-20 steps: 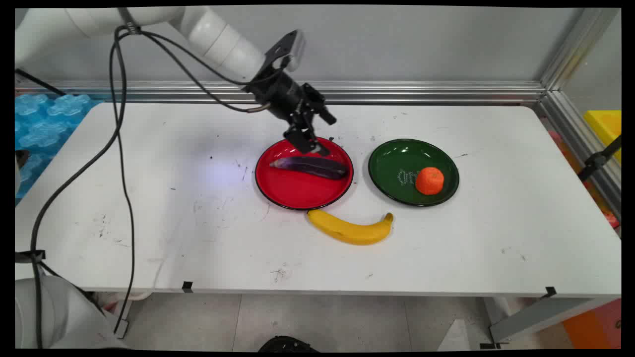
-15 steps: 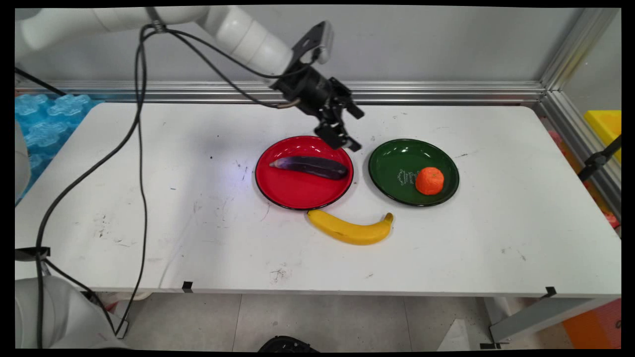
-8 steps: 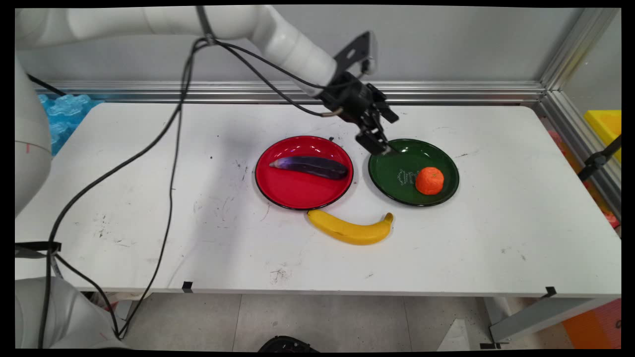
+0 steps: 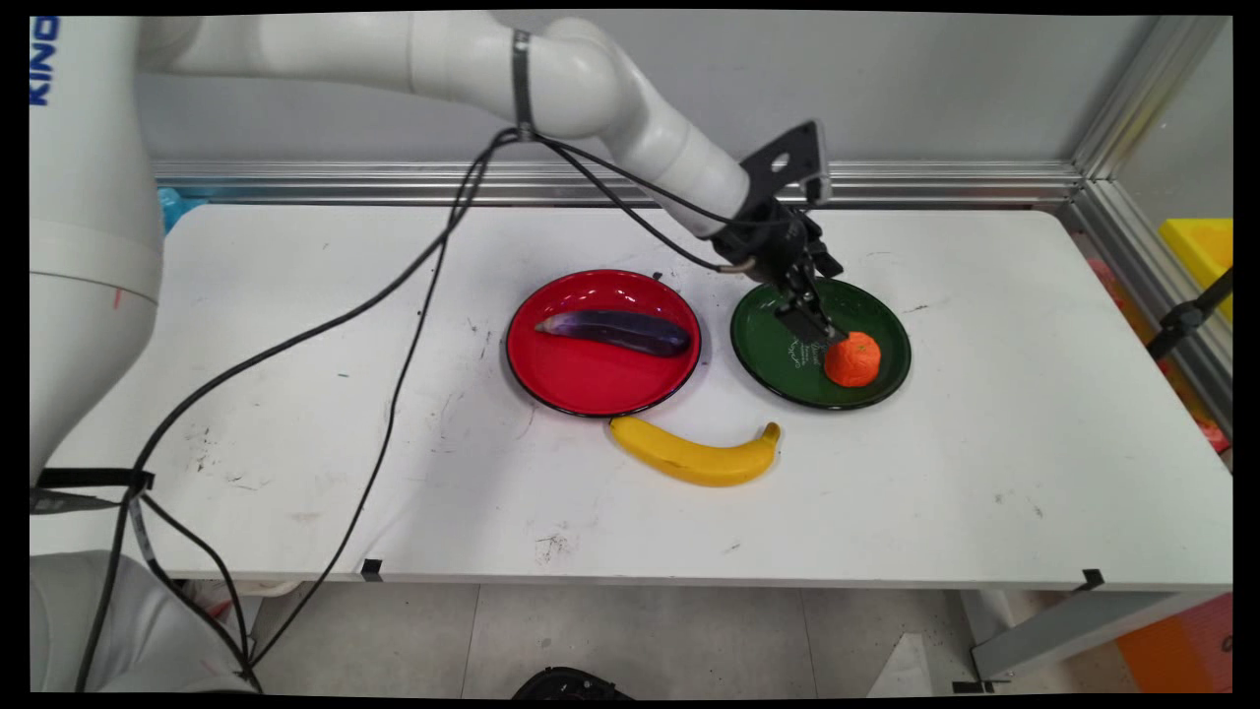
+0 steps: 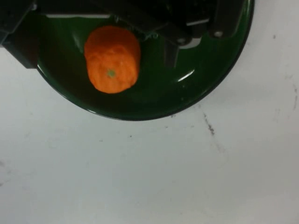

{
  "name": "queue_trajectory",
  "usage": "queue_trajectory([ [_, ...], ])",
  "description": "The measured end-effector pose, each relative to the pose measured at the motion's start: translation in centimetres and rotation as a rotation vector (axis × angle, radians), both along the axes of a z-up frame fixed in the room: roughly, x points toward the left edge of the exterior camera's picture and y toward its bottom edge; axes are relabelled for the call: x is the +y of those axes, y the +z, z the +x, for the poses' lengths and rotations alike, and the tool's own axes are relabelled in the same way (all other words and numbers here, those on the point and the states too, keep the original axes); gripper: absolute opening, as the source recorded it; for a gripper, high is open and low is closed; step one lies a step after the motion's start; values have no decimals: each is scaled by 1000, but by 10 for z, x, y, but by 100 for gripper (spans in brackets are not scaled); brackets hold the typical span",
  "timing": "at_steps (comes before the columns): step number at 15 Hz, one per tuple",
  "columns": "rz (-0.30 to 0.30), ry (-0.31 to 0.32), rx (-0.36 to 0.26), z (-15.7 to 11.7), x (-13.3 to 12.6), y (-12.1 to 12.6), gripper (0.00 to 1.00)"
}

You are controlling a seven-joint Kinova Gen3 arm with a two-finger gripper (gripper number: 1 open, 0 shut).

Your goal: Pick up the mandarin from the green plate

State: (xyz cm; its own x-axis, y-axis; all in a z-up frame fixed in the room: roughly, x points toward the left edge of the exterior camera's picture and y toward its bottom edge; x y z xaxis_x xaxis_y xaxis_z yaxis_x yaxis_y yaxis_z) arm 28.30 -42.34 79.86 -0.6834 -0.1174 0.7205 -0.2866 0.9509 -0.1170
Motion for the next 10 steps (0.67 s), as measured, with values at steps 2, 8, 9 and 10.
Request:
queue_trajectory([
  [2, 5, 10, -7, -11, -4, -9, 100],
  [8, 24, 31, -25, -31, -10, -31, 100],
  [9, 27, 34, -28, -34, -11, -34, 100],
  [10, 29, 37, -30, -37, -11, -36, 100],
])
